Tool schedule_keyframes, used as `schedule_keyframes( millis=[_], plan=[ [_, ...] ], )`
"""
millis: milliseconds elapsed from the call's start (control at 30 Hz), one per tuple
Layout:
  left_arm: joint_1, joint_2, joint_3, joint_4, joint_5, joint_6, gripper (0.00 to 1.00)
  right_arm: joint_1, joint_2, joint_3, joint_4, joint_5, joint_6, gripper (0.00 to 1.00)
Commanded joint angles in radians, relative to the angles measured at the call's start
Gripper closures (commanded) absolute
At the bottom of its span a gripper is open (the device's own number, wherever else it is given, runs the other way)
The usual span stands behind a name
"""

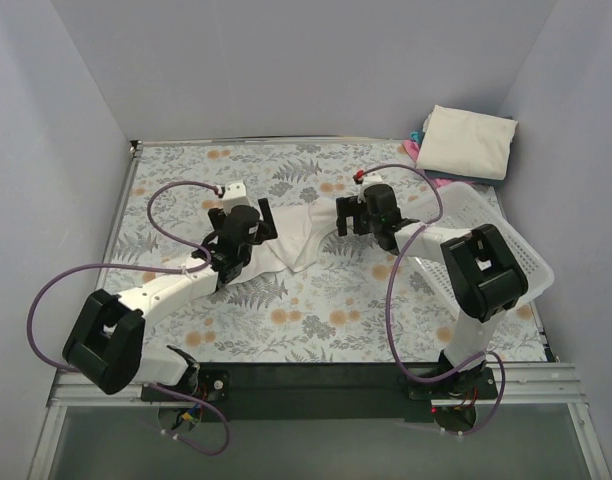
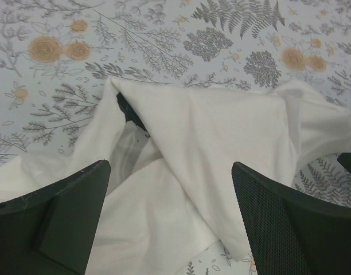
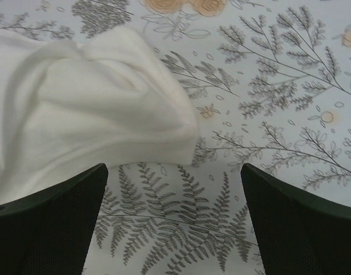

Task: Fold and stack the t-shirts
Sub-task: Flatten the tshirt out

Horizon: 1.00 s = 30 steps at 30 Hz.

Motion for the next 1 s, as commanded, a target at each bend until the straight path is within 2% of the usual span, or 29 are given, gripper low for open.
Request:
schedule_keyframes(
  millis=[0,267,500,767,967],
  plan=[
    [-0.032,0.030,0.044,0.036,0.017,-0.017,0.20,-0.035,-0.044,-0.037,0.002,0.109,0.015,0.10],
    [-0.089,0.176,0.064,0.107,0.043,-0.027,0.20,-0.089,-0.124,-0.117,-0.006,0.235,0.033,0.09],
    [-0.157,0.274,0.126,0.127,0.048,-0.024,0.20,-0.118,-0.116,-0.068,-0.009,0.333,0.029,0.09],
    [-0.176,0.281,0.117,0.131,0.057,-0.022,0.20,-0.179,-0.066,0.007,-0.014,0.341,0.006,0.09],
    [-0.218,0.328,0.133,0.128,0.040,-0.013,0.20,-0.153,-0.154,-0.018,0.026,0.168,-0.005,0.10]
  ],
)
